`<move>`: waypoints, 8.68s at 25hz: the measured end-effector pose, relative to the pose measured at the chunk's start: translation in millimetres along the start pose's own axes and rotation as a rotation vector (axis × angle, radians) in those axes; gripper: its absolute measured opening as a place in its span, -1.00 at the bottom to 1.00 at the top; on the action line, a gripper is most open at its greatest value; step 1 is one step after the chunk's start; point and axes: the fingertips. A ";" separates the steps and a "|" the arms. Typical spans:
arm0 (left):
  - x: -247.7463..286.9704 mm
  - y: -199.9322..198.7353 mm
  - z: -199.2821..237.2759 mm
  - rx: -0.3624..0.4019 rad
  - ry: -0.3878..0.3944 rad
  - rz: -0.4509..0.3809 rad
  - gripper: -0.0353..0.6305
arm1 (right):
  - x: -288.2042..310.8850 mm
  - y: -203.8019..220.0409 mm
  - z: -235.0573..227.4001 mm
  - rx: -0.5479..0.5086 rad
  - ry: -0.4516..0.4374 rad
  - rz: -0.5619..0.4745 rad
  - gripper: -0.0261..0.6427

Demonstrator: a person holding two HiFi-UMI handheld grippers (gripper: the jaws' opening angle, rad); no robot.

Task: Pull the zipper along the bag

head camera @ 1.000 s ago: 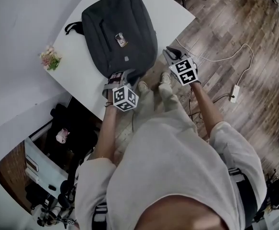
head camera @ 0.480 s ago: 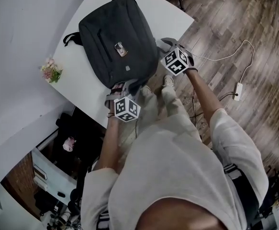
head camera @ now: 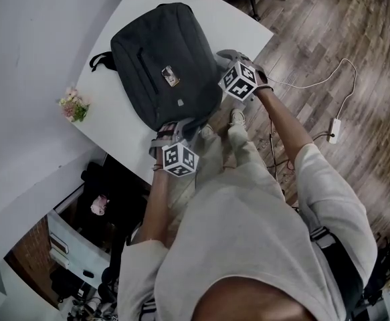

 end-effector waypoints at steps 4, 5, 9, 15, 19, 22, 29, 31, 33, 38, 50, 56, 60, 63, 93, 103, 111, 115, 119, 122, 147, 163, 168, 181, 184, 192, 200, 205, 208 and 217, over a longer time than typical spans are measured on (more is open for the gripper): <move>1.7 1.3 2.5 -0.012 0.001 0.001 -0.60 | 5.3 -6.7 2.9 -0.102 -0.021 0.034 -0.59; 1.8 1.8 2.0 -0.015 0.002 0.002 -0.60 | 5.8 -7.5 5.5 -0.130 -0.023 0.044 -0.66; 2.7 2.1 1.0 -0.037 0.007 -0.002 -0.60 | 5.4 -6.4 10.8 -0.192 -0.020 0.067 -0.85; 3.5 3.0 2.5 -0.082 -0.003 -0.006 -0.60 | -0.3 3.3 4.5 -0.414 0.038 0.226 -0.87; 4.4 3.6 3.0 -0.100 -0.011 -0.007 -0.60 | -2.4 8.4 0.8 -0.588 0.086 0.374 -0.87; 5.5 3.9 2.8 -0.120 -0.011 -0.012 -0.60 | -4.2 13.6 5.2 -0.589 0.083 0.416 -0.87; 7.1 5.2 4.2 -0.156 -0.011 -0.023 -0.60 | -19.8 33.8 45.4 -0.475 0.060 0.446 -0.86; 5.8 6.5 5.1 -0.162 -0.009 -0.027 -0.60 | -24.2 37.8 60.0 -0.446 0.062 0.452 -0.86; 5.3 6.4 5.6 -0.166 -0.006 -0.032 -0.60 | -28.5 41.5 71.8 -0.402 0.065 0.453 -0.86; 5.7 5.9 4.8 -0.182 -0.002 -0.036 -0.60 | -35.4 51.5 104.7 -0.285 0.070 0.456 -0.85; 1.9 6.1 -1.2 -0.188 0.019 -0.038 -0.59 | -37.7 47.3 197.0 -0.054 0.078 0.420 -0.85; 6.1 -2.0 -0.6 -0.205 -0.004 -0.044 -0.59 | -38.1 54.3 190.1 -0.053 0.059 0.419 -0.86; 18.8 -24.8 0.9 -0.231 -0.017 -0.054 -0.59 | -45.6 68.9 164.7 -0.029 0.080 0.425 -0.87; 22.2 -42.1 2.4 -0.202 -0.011 -0.074 -0.41 | -51.7 75.1 140.9 -0.043 0.087 0.434 -0.87; 38.0 -38.9 27.1 -0.057 -0.087 -0.023 -0.20 | -72.9 108.1 8.0 -0.125 0.170 0.509 -0.87; 57.6 -58.0 35.3 -0.166 -0.069 -0.033 -0.23 | -82.4 104.3 -11.2 -0.056 0.215 0.545 -0.86; 58.4 -57.7 34.5 -0.183 -0.066 -0.040 -0.24 | -93.1 99.7 31.1 -0.083 0.216 0.590 -0.86; 59.8 -58.0 31.6 -0.173 -0.057 -0.041 -0.25 | -98.1 105.2 43.8 -0.033 0.207 0.601 -0.86; 61.6 -60.0 30.8 -0.159 -0.049 -0.039 -0.27 | -102.4 110.6 59.7 0.042 0.178 0.600 -0.86; 62.1 -59.3 30.2 -0.149 -0.034 -0.042 -0.28 | -102.3 110.8 71.2 0.085 0.162 0.588 -0.86; 78.7 -46.7 82.2 -0.273 -0.051 -0.028 -0.32 | -65.9 66.4 31.5 0.120 0.163 0.513 -0.86; 70.4 -43.1 76.8 -0.268 -0.004 -0.063 -0.34 | -47.6 45.4 83.2 0.348 0.094 0.372 -0.83; 59.0 -46.1 76.2 -0.241 -0.063 -0.109 -0.26 | -51.7 44.8 82.4 0.446 0.113 0.244 -0.70; -52.3 -52.7 153.6 -0.733 -0.357 -0.373 -0.38 | -152.5 -39.2 61.7 0.479 0.303 -0.240 -0.65; -80.9 -50.0 176.5 -0.777 -0.426 -0.425 -0.47 | -180.4 -67.4 50.1 0.452 0.367 -0.339 -0.73; -142.9 -42.3 225.0 -0.822 -0.607 -0.520 -0.77 | -241.4 -121.4 26.6 0.330 0.490 -0.505 -0.88; -165.9 -29.6 230.5 -0.853 -0.680 -0.542 -0.82 | -243.7 -125.4 31.5 0.331 0.476 -0.523 -0.88; -164.5 -26.9 231.5 -0.845 -0.688 -0.536 -0.82 | -242.1 -128.9 28.7 0.318 0.489 -0.514 -0.88; -163.3 -27.6 232.9 -0.844 -0.688 -0.534 -0.82 | -242.8 -132.0 26.4 0.308 0.495 -0.513 -0.88; -153.1 -32.9 229.2 -0.838 -0.666 -0.529 -0.82 | -241.1 -131.2 25.6 0.300 0.495 -0.498 -0.88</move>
Point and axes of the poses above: the fingertips, and each gripper's own axes: x forward along the fingers, z to its left, y out of its underside, and after that the axes turned 9 degrees about -y, right-handed
